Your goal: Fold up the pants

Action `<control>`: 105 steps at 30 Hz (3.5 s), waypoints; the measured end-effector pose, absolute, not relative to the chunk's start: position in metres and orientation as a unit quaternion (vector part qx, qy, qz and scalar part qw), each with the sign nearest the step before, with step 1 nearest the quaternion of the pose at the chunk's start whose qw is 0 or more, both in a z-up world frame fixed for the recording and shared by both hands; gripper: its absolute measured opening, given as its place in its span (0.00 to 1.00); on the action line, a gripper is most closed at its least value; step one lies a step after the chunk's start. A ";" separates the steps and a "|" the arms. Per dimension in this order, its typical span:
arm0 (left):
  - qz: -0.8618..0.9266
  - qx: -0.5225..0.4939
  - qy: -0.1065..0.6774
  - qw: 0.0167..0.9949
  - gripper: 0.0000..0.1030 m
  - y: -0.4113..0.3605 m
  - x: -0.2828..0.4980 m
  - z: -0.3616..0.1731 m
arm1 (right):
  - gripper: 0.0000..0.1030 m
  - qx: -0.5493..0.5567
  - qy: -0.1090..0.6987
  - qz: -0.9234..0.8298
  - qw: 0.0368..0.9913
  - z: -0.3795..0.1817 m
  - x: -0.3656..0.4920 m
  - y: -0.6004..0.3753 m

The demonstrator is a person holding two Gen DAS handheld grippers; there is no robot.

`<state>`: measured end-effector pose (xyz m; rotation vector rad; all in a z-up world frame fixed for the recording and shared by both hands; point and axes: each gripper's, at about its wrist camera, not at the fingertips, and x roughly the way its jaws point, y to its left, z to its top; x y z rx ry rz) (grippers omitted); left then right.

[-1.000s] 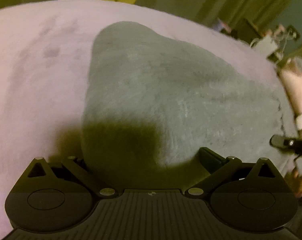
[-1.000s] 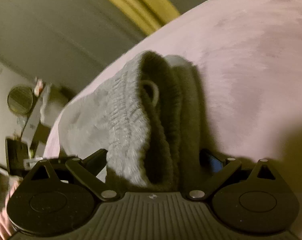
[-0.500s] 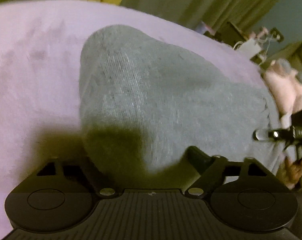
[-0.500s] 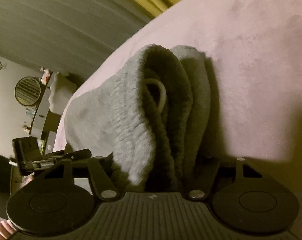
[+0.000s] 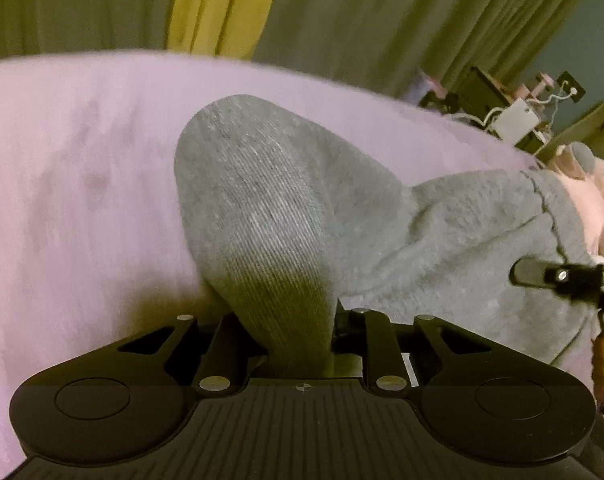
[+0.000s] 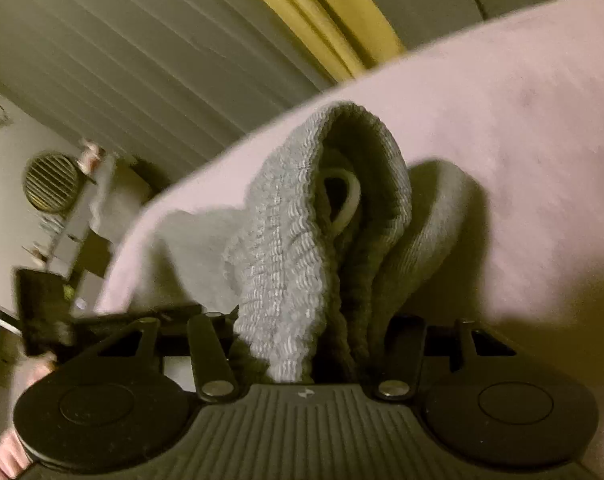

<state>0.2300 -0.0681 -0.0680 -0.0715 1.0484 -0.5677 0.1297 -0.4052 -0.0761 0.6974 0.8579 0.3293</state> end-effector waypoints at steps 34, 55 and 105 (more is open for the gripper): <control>-0.033 -0.011 0.523 0.851 0.95 -0.018 0.164 -0.078 | 0.96 0.088 0.391 -0.050 0.915 -0.068 0.075 -0.352; -0.042 0.069 0.503 0.860 0.96 -0.071 0.055 -0.049 | 0.96 0.060 0.465 -0.079 0.880 -0.042 -0.025 -0.267; -0.046 0.105 0.462 0.880 0.97 -0.101 0.060 -0.010 | 0.96 0.075 0.474 -0.095 0.872 -0.017 0.022 -0.266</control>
